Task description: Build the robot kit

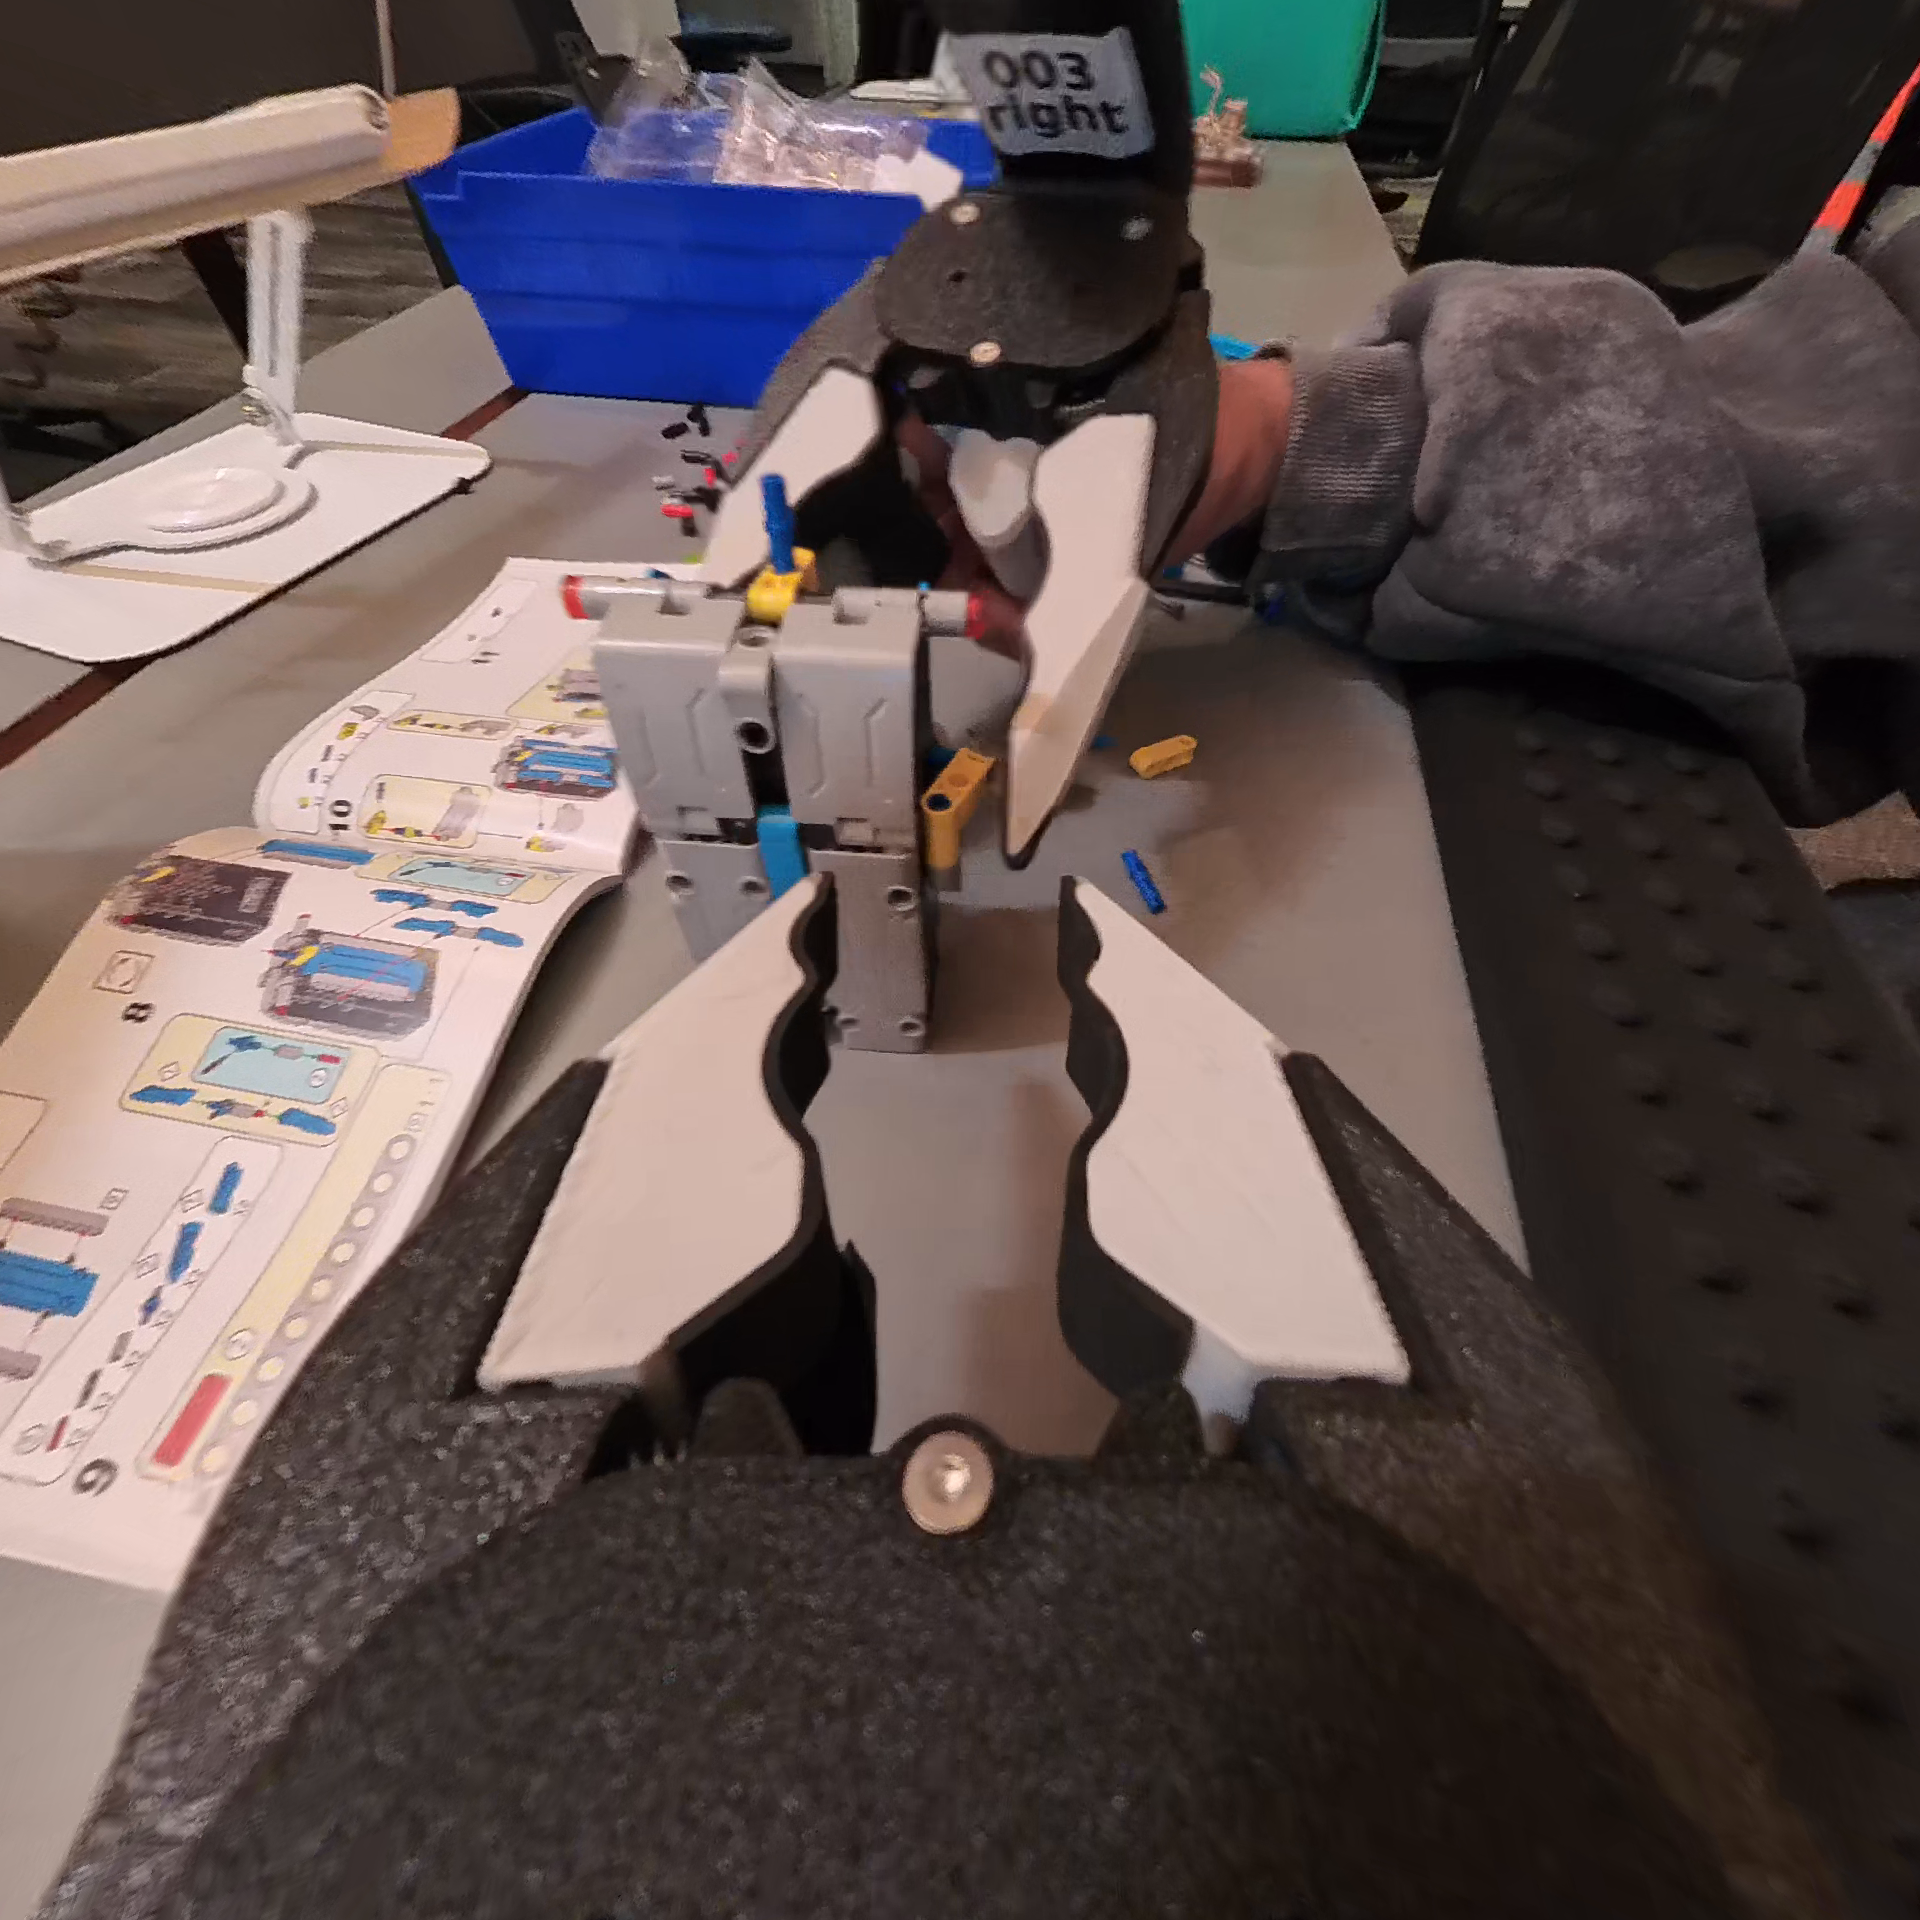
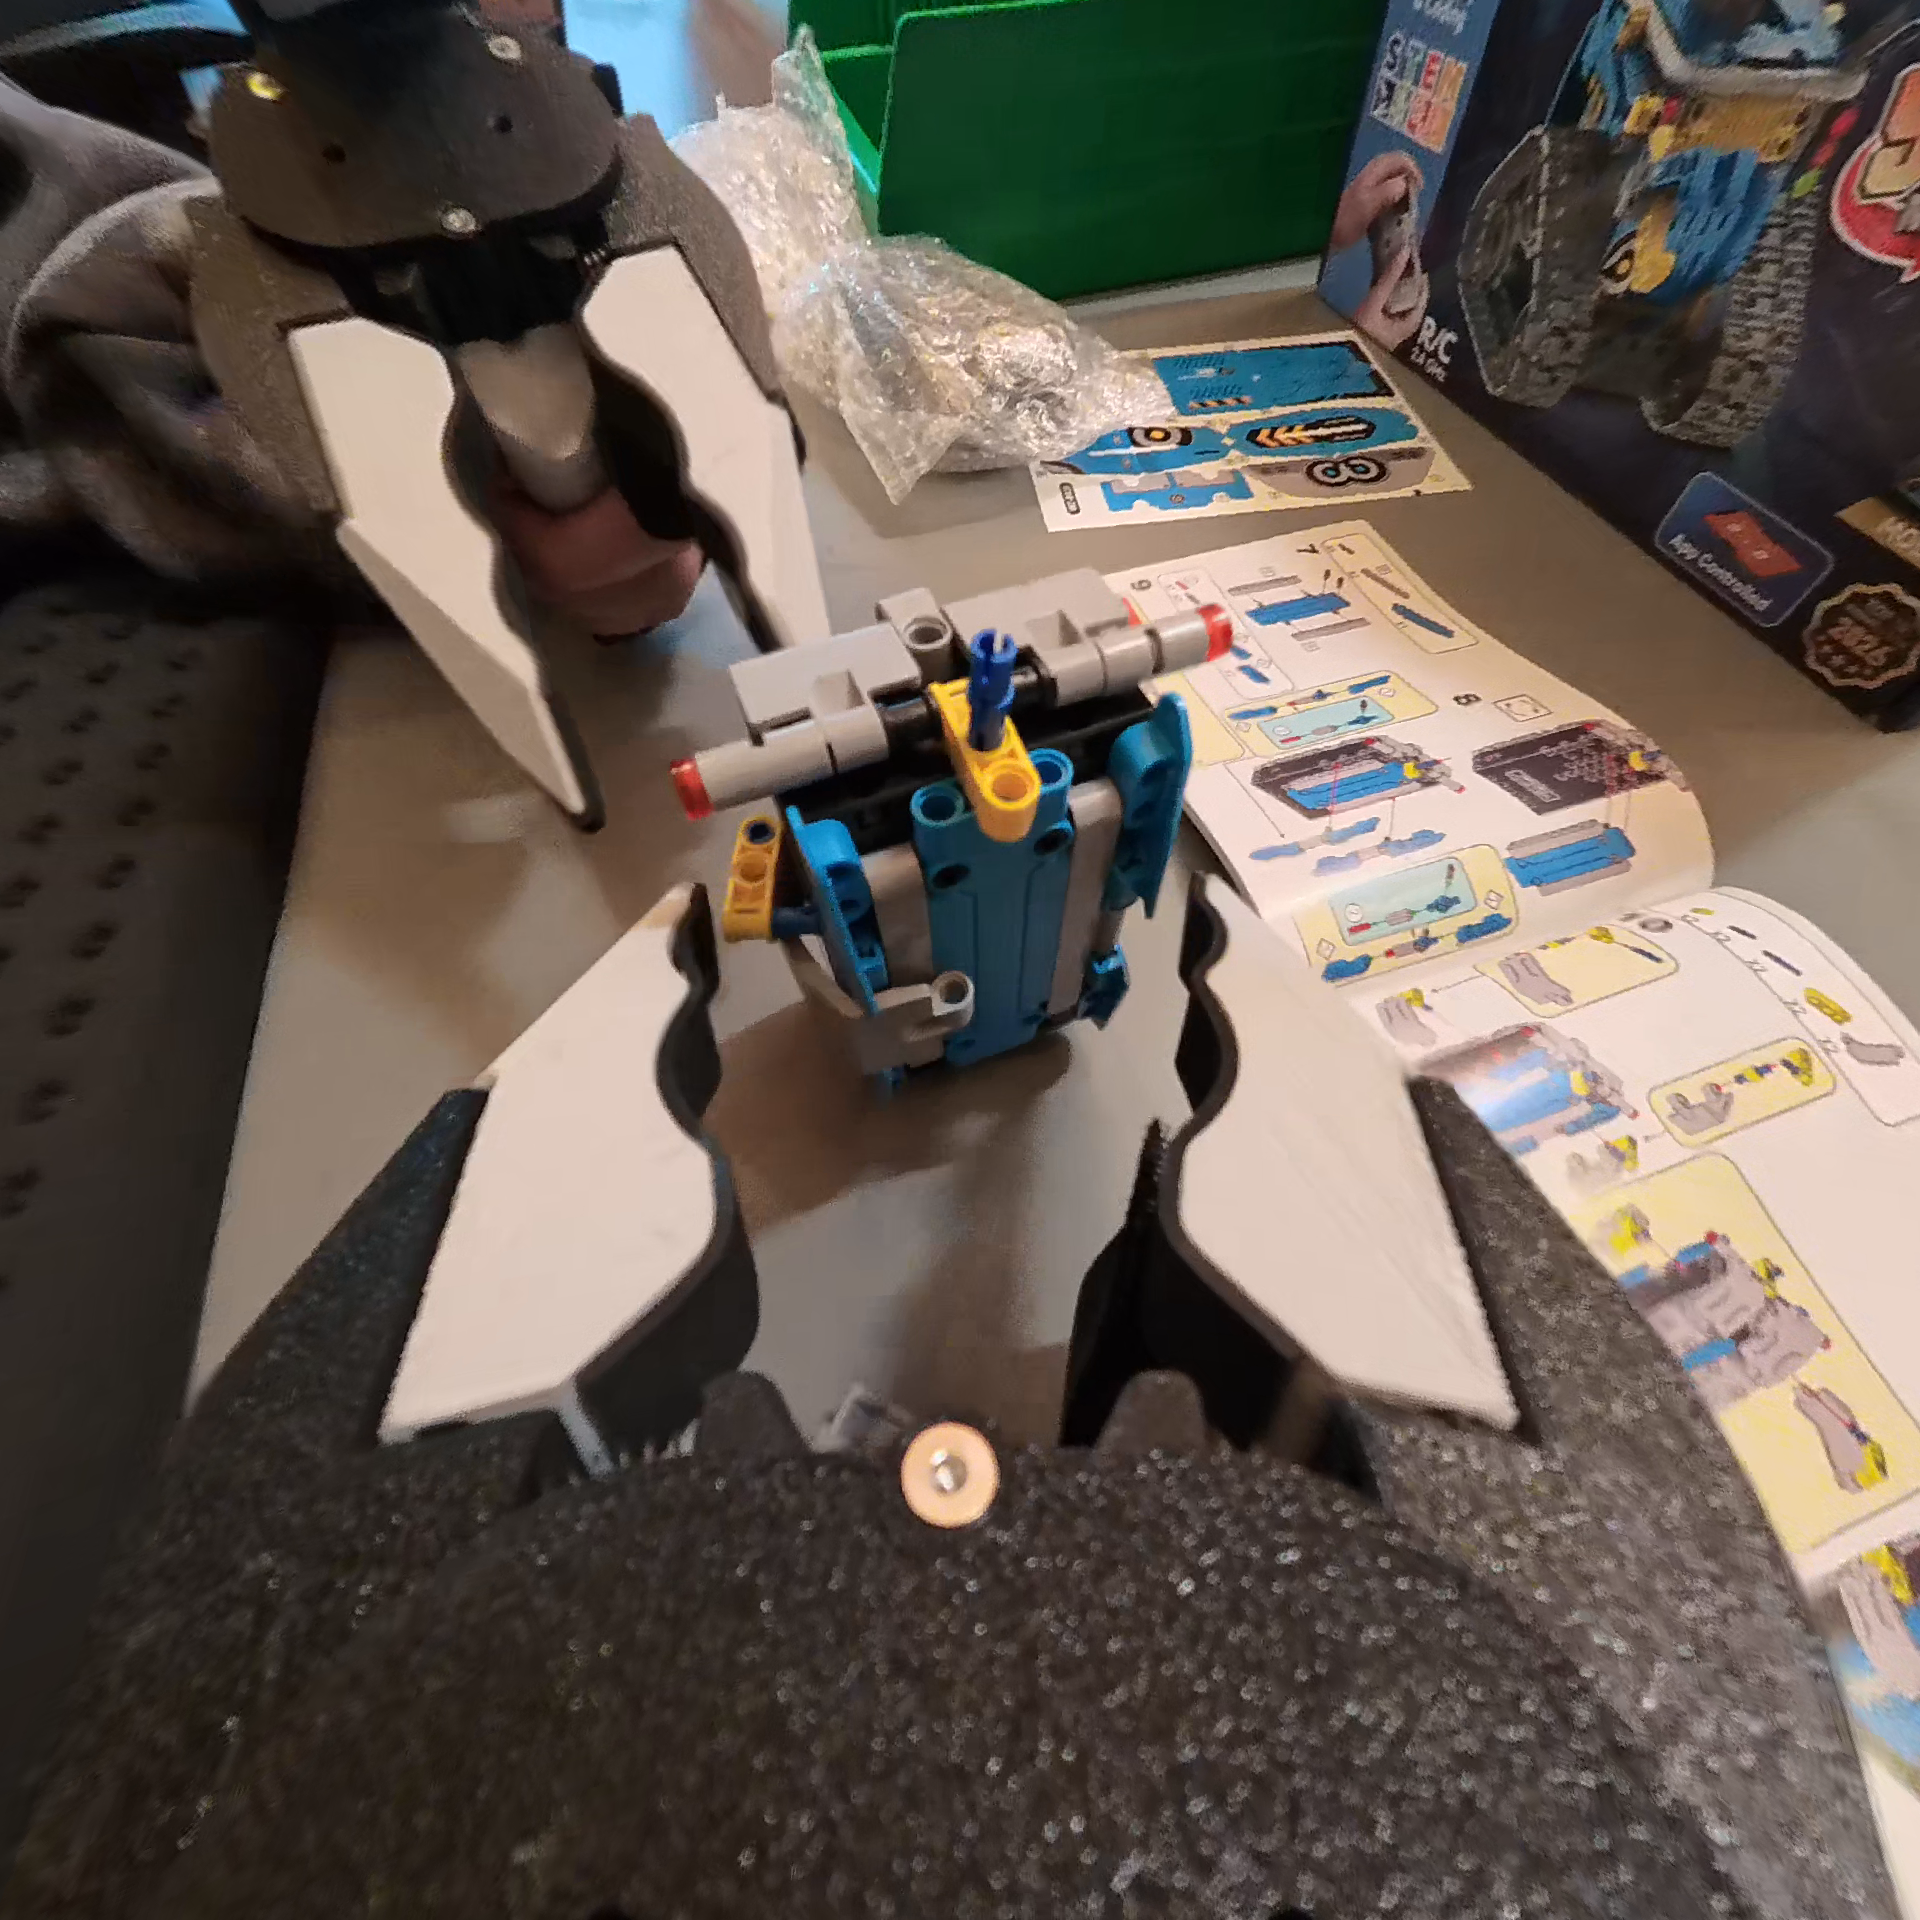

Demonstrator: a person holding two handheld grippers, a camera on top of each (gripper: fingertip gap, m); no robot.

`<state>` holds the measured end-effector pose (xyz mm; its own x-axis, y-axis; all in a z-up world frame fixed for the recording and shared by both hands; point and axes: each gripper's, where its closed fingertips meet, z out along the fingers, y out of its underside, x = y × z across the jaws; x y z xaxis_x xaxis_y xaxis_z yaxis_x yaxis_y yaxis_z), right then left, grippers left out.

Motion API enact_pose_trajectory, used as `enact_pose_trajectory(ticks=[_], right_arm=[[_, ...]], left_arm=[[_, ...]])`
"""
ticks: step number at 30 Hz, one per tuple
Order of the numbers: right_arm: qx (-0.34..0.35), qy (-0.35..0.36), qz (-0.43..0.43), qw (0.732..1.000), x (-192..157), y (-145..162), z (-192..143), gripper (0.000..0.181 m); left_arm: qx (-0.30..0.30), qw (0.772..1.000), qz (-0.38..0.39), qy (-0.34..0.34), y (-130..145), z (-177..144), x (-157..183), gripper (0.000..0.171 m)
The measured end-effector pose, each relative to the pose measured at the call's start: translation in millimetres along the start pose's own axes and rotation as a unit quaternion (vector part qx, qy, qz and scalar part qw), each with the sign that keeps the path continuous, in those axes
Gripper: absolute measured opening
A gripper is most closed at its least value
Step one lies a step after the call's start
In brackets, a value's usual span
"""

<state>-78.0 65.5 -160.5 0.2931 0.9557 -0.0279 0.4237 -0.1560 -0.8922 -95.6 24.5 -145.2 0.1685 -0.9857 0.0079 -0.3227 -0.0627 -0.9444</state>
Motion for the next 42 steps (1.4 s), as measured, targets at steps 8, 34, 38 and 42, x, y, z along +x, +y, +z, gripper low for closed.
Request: enact_pose_trajectory(ticks=[8,34,38,42], right_arm=[[0.016,0.141,-0.007,0.990,-2.0,-8.9,-46.6,0.065],[-0.034,0.215,-0.169,0.961,-33.3,-5.0,-21.3,0.009],[-0.035,0.210,-0.184,0.960,-36.0,-5.0,-21.1,0.008],[-0.011,0.161,-0.151,0.975,-39.8,-5.1,-21.8,0.008]], left_arm=[[-0.032,0.999,-0.007,-0.032,9.8,15.7,-19.5,0.095],[-0.084,0.992,0.043,0.084,19.0,54.4,-22.5,0.075],[-0.084,0.991,0.046,0.094,19.8,53.5,-20.4,0.075],[-0.089,0.987,0.042,0.127,21.8,51.3,-15.0,0.075]])
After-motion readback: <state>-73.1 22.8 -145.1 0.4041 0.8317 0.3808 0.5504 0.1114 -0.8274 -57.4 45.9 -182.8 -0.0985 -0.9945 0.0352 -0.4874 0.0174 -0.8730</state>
